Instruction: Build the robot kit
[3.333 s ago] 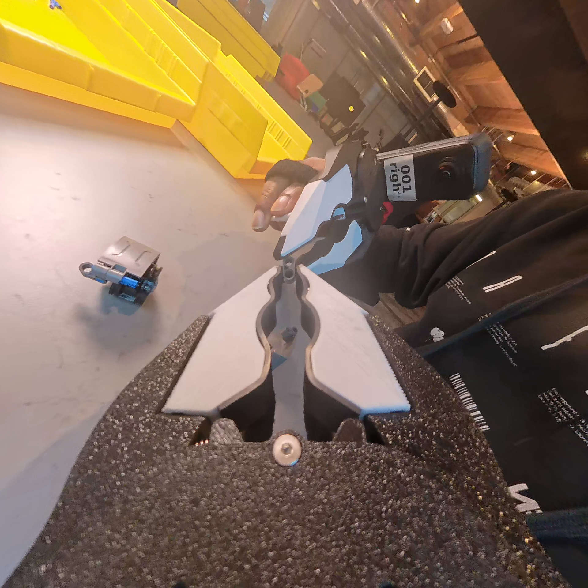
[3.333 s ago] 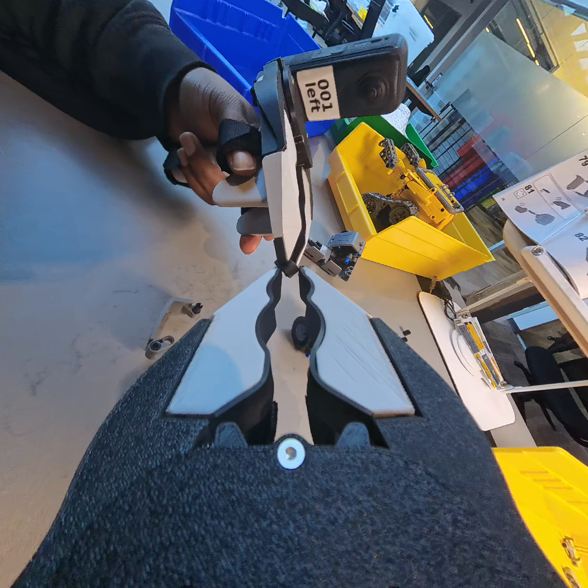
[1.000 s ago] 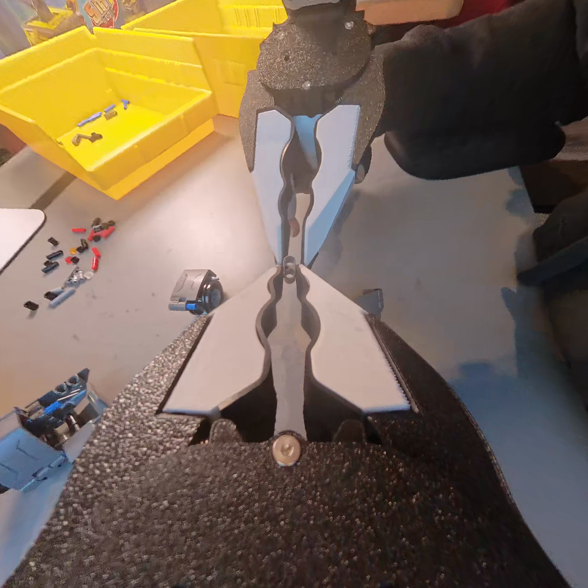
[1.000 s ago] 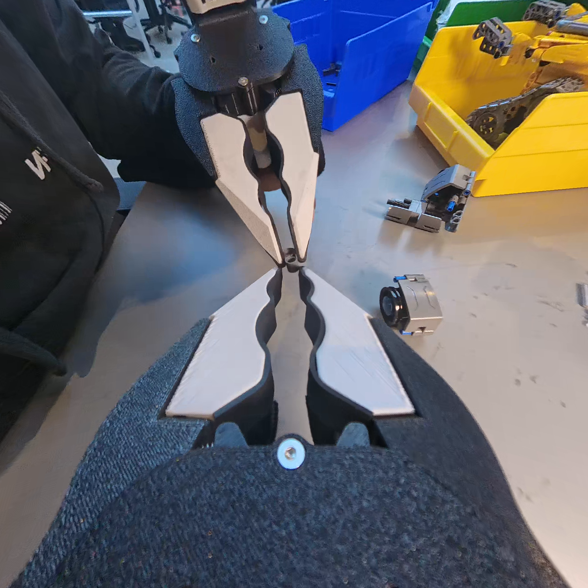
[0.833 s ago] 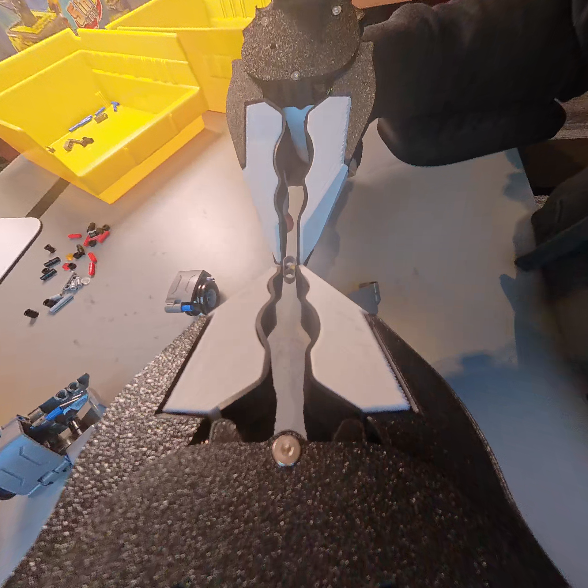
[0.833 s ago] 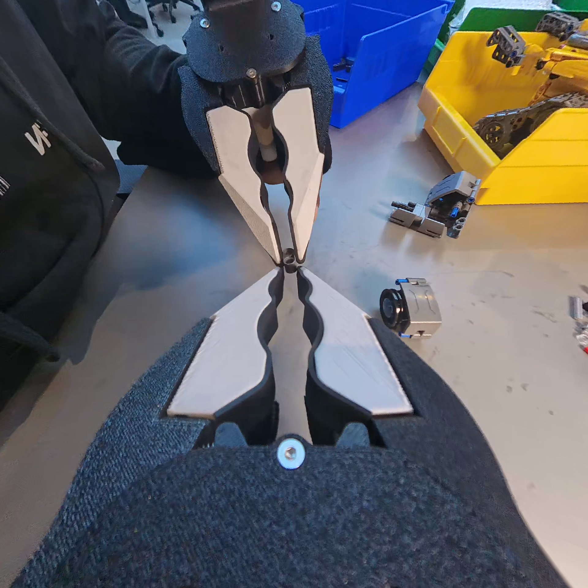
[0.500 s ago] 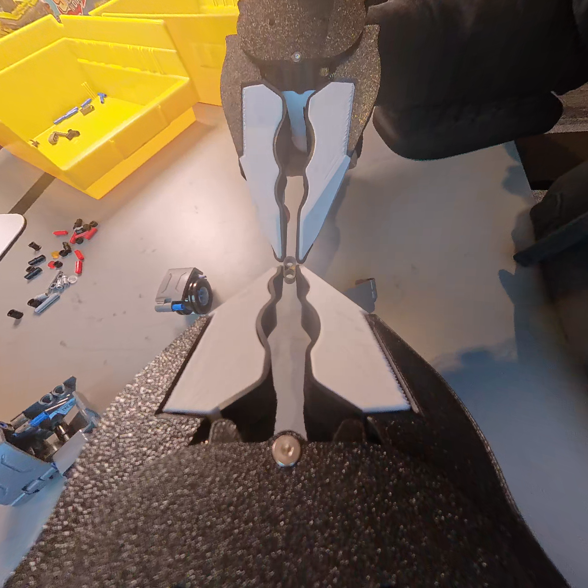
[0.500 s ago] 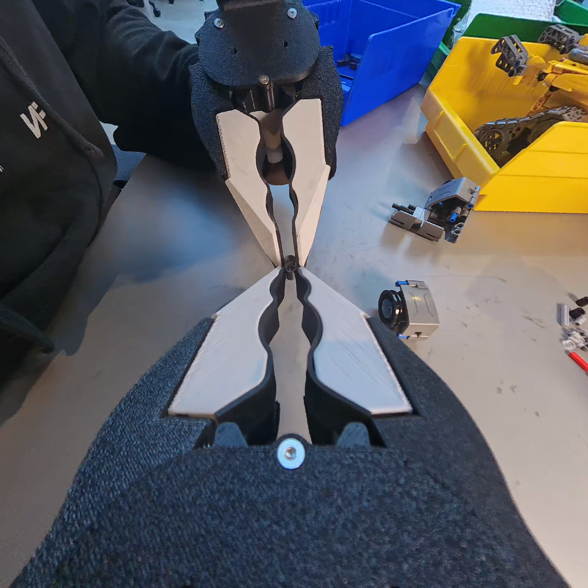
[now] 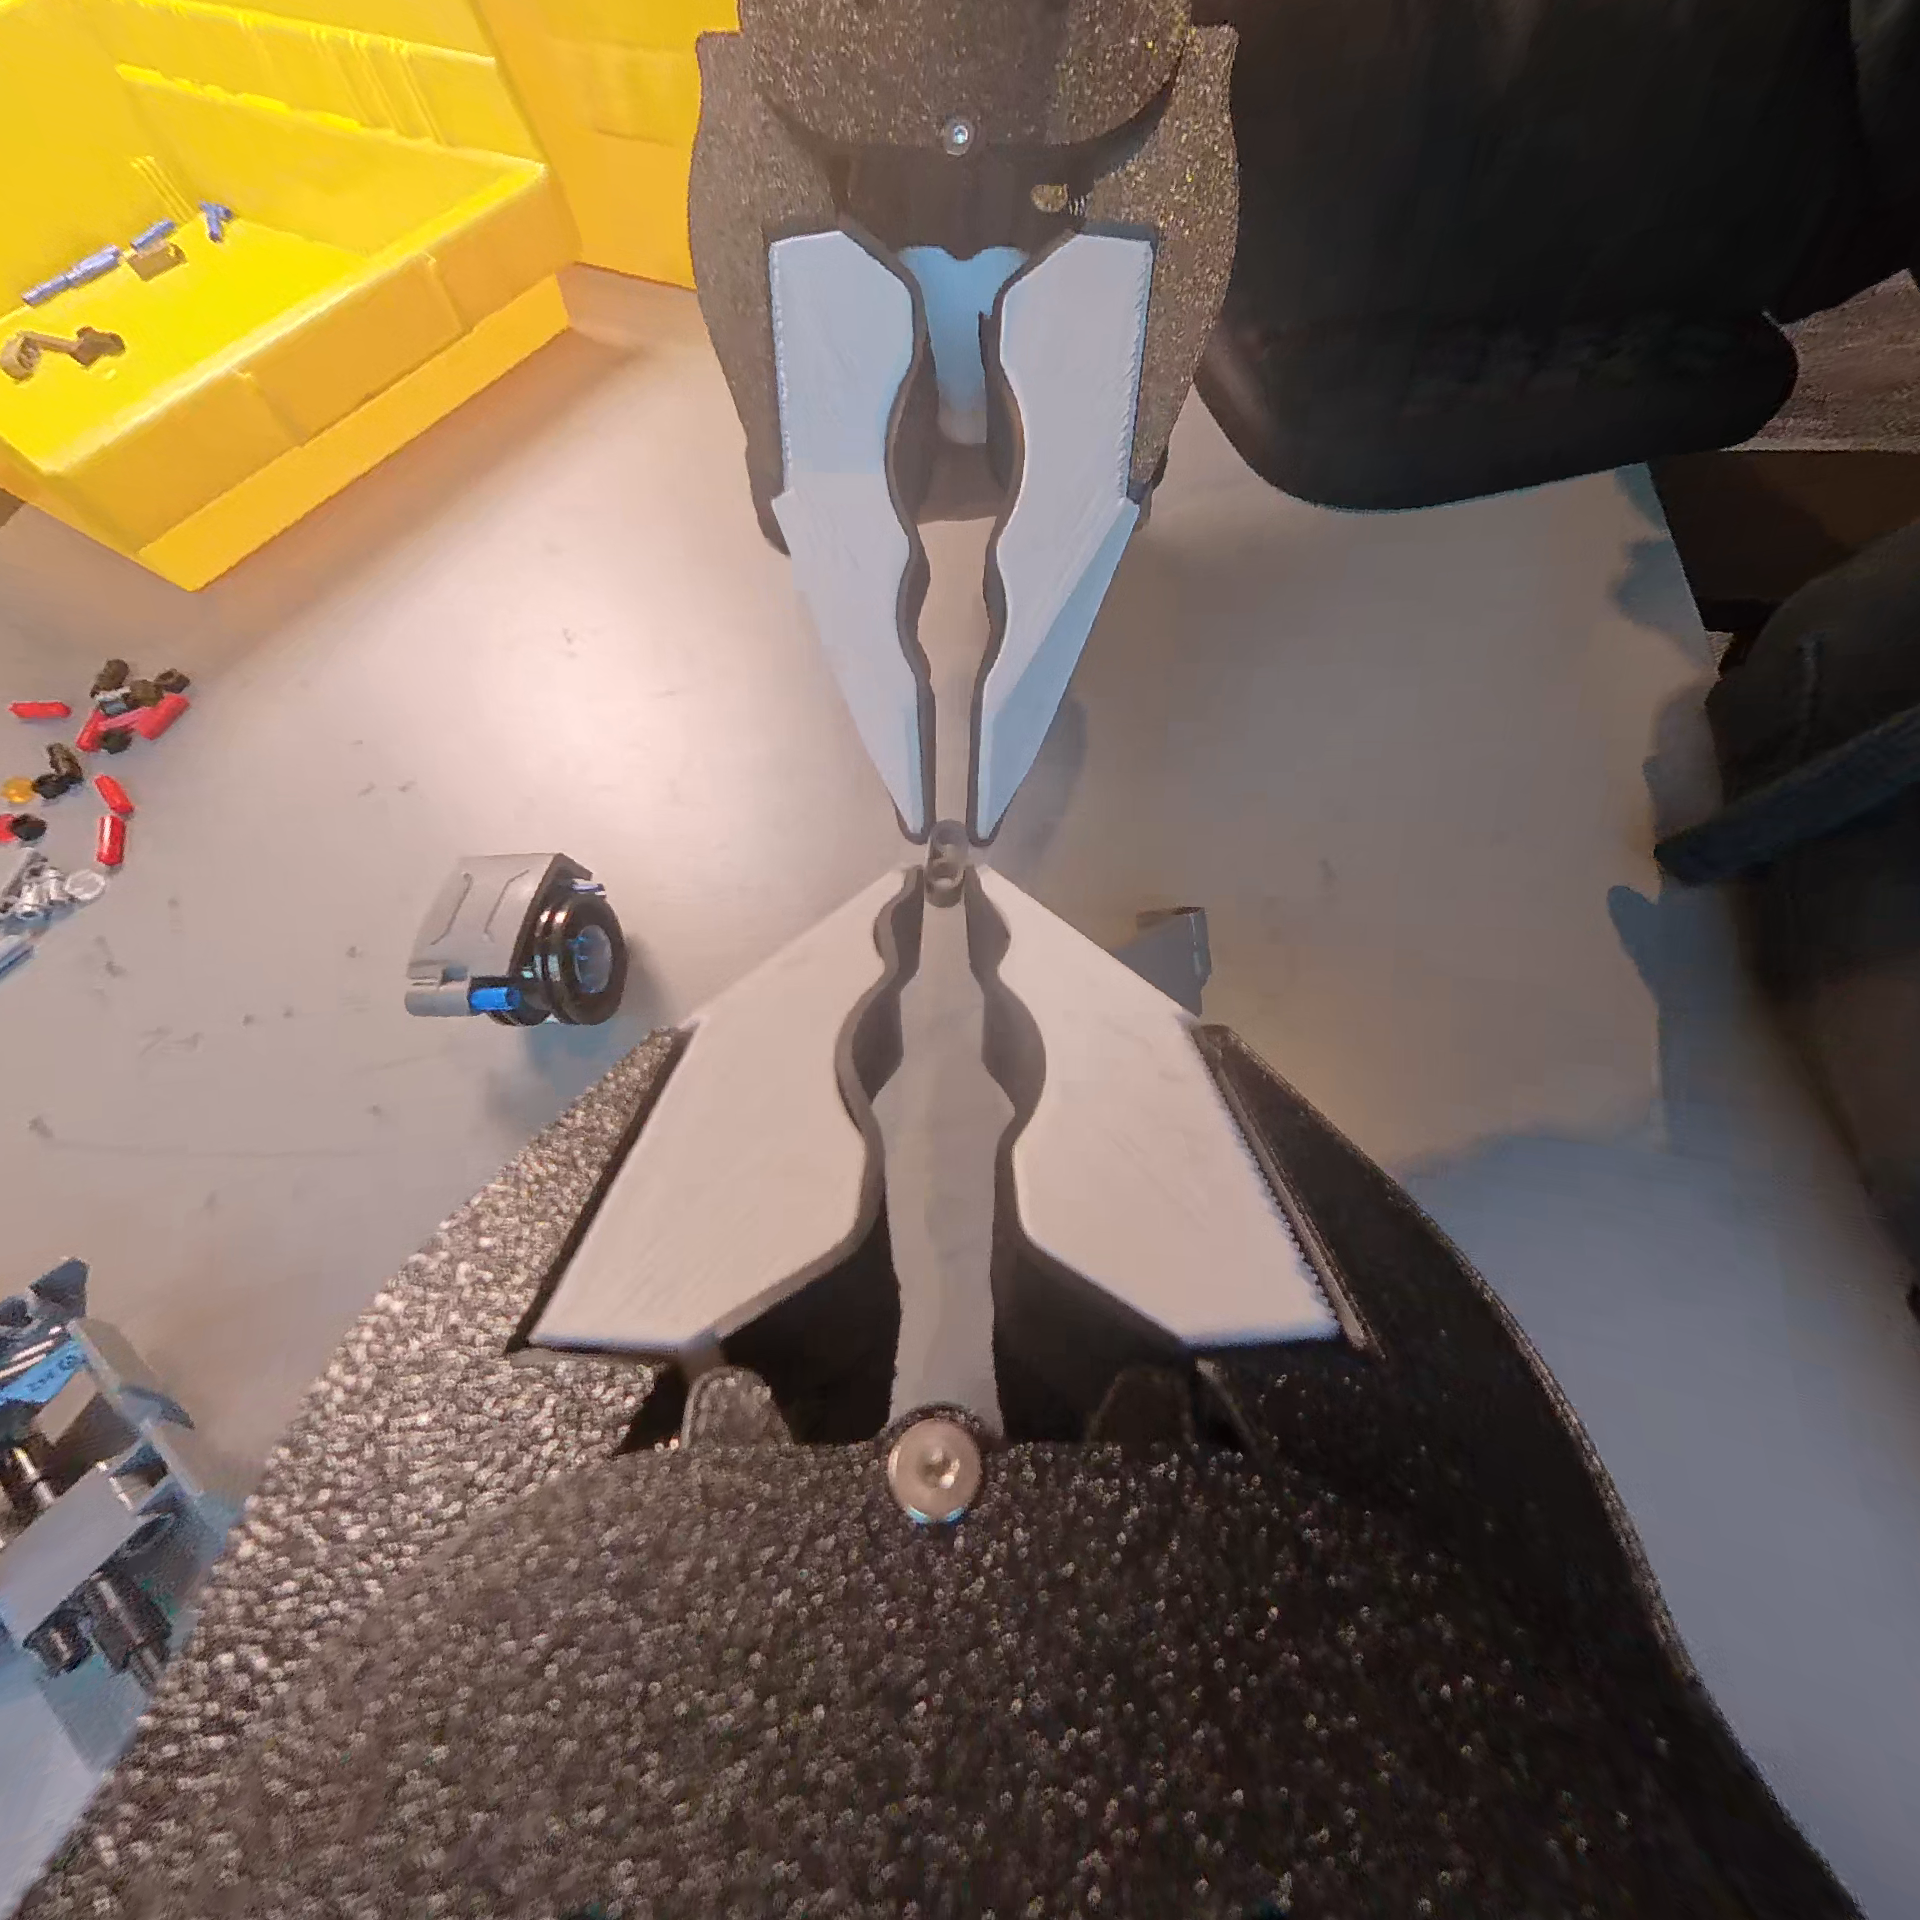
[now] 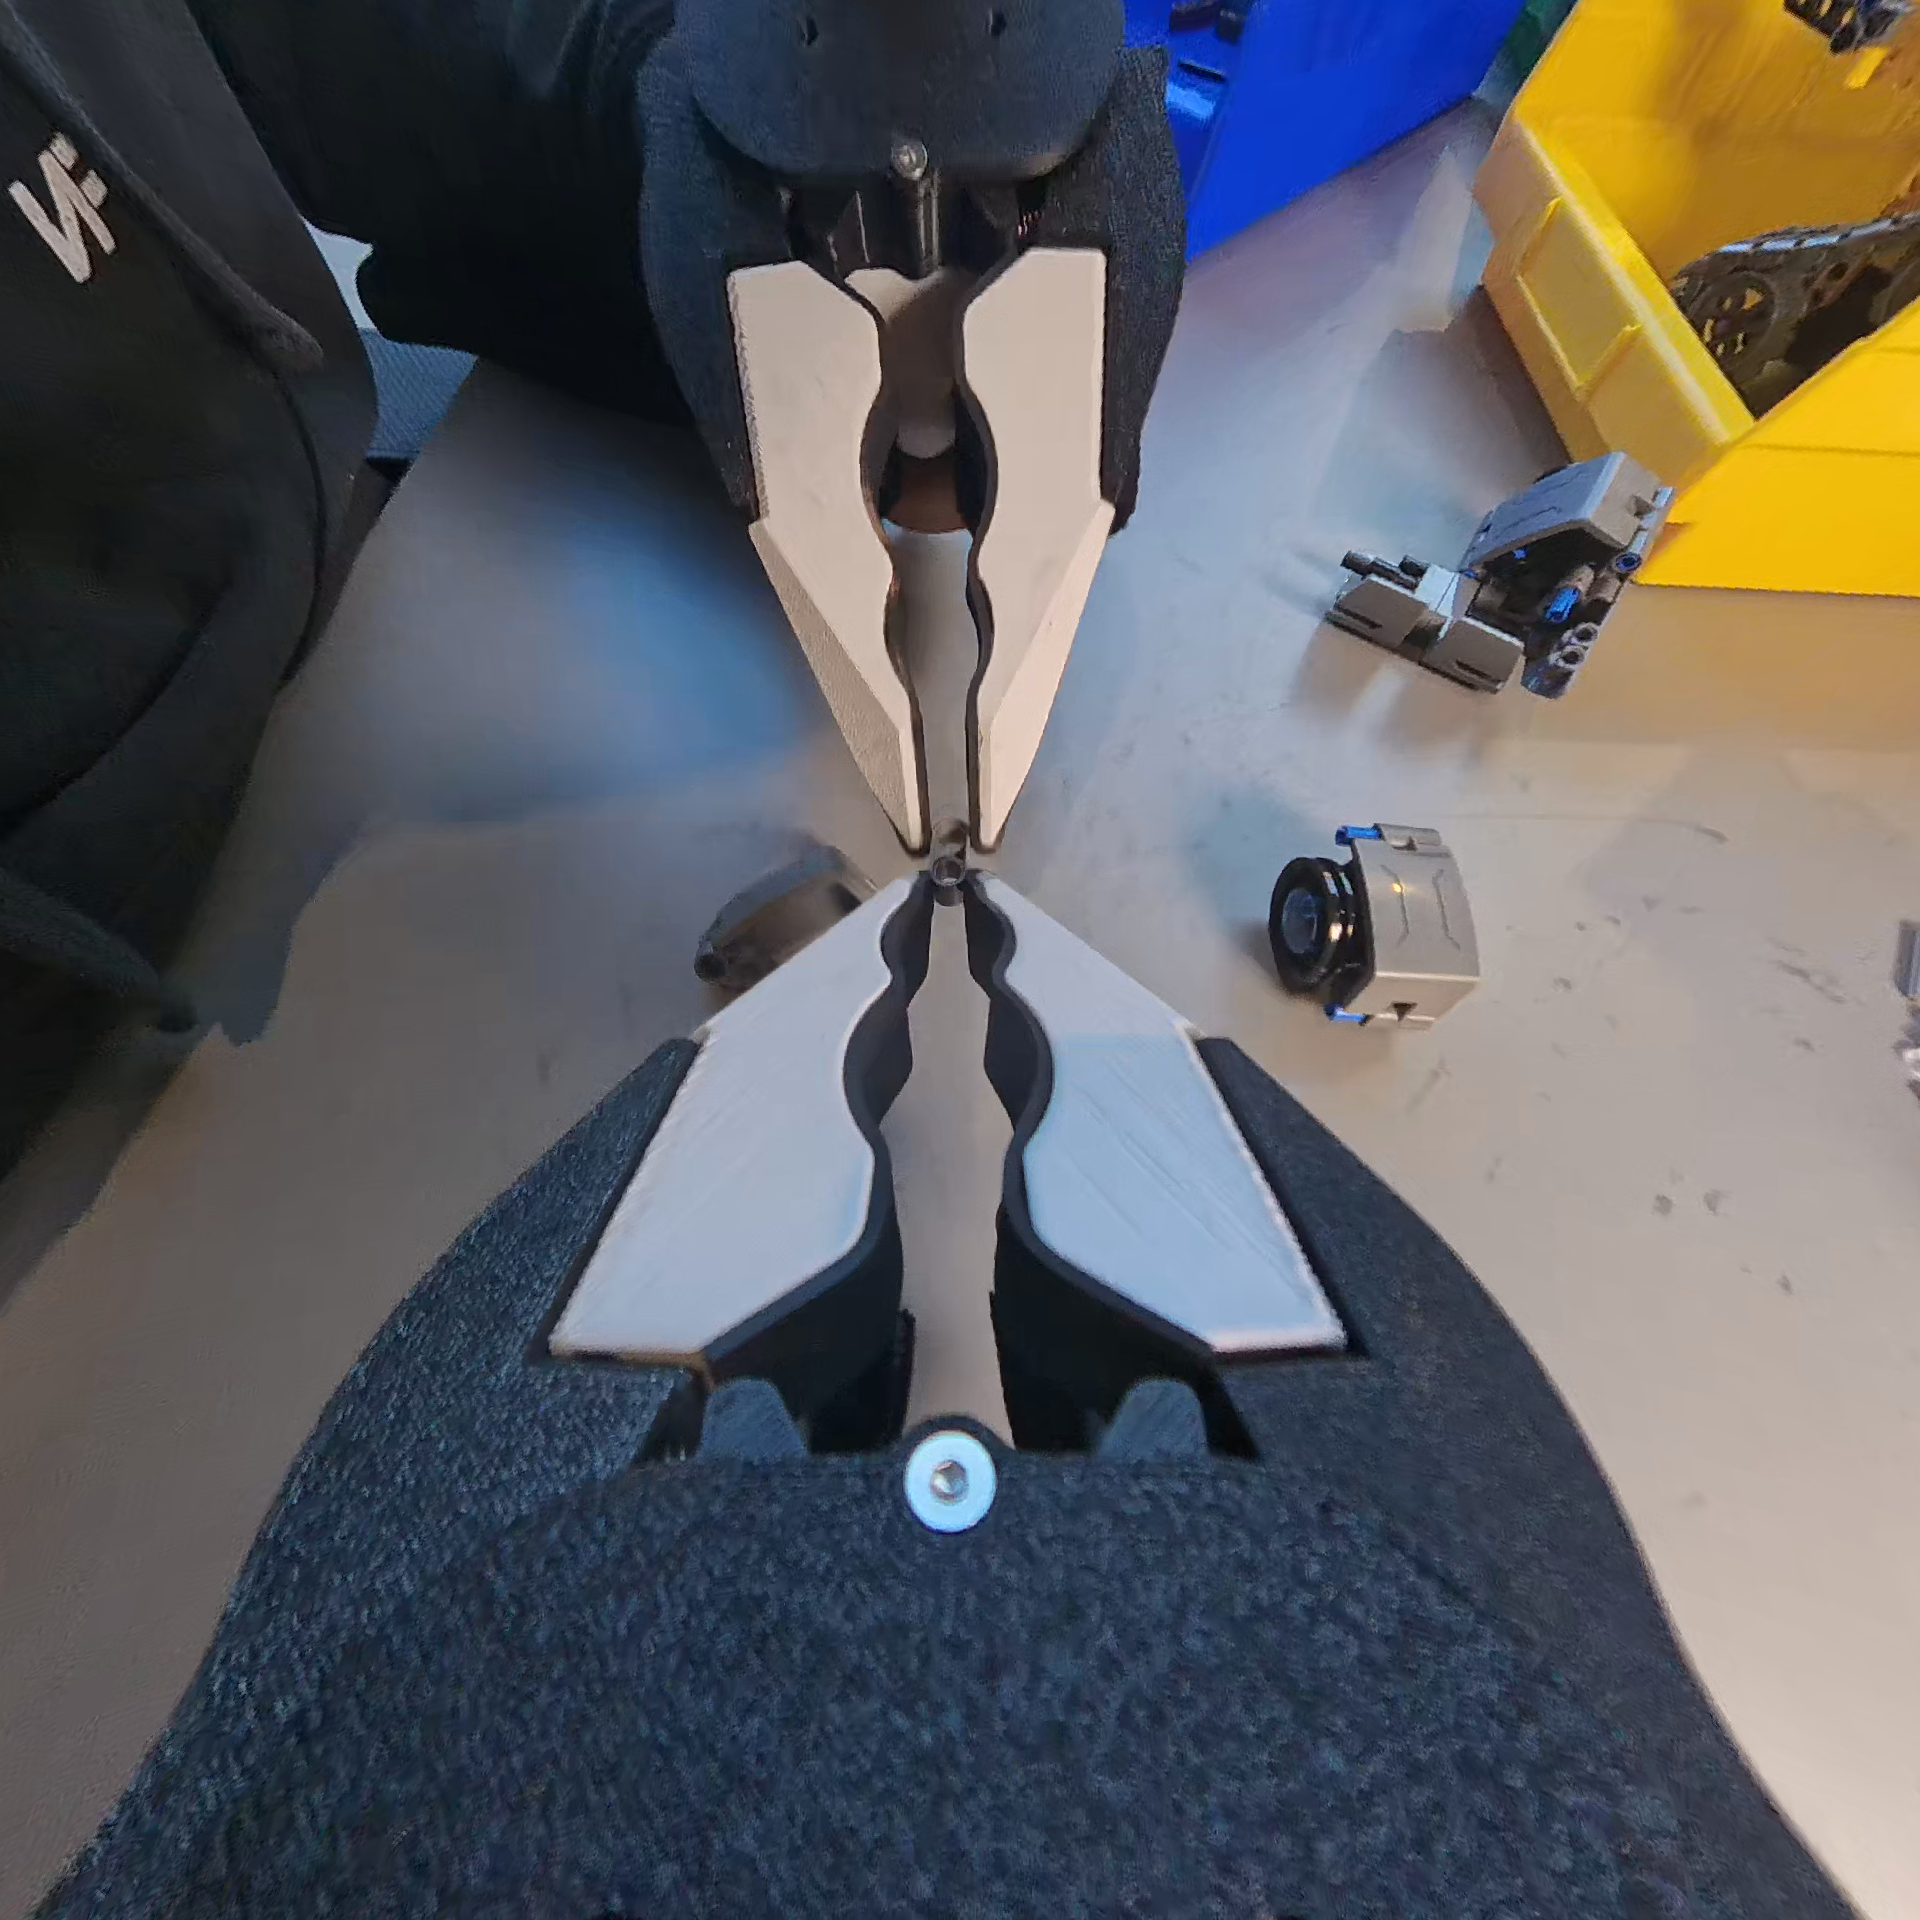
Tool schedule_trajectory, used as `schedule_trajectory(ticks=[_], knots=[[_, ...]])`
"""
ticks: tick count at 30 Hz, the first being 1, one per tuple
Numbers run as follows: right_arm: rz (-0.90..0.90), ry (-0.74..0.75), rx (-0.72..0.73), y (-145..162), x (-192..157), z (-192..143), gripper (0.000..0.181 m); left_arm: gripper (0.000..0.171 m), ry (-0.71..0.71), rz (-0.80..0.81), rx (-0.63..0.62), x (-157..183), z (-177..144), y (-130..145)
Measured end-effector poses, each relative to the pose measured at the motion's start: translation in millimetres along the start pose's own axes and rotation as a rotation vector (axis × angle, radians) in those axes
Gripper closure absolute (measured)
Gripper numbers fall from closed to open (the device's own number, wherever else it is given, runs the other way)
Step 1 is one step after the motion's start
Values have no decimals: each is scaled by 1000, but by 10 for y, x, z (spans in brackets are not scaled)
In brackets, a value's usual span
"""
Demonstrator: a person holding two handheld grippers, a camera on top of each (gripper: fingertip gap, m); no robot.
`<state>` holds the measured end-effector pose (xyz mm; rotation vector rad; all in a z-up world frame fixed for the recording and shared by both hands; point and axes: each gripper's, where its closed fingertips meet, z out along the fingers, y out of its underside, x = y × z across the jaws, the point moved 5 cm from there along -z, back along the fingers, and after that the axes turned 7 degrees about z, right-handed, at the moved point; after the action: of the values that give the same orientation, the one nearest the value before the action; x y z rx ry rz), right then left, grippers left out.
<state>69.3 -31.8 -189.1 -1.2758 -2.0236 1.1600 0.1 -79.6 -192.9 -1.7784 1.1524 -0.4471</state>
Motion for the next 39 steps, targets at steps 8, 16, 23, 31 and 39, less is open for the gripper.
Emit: schedule_trajectory(ticks=[8,16,23,31,39], knots=[[24,50,-235,401,132,-81,177,153,181,-129,-41,39,-129,126],[-26,80,-224,241,57,-124,164,158,222,-19,-148,200,0,253],[19,-173,-242,194,-386,150,165,166,201,56,-161,243,41,268],[9,-160,-240,154,-414,243,168,166,172,25,-153,175,27,267],[3,-118,-224,127,-378,291,166,162,174,-173,-12,5,-129,104]])
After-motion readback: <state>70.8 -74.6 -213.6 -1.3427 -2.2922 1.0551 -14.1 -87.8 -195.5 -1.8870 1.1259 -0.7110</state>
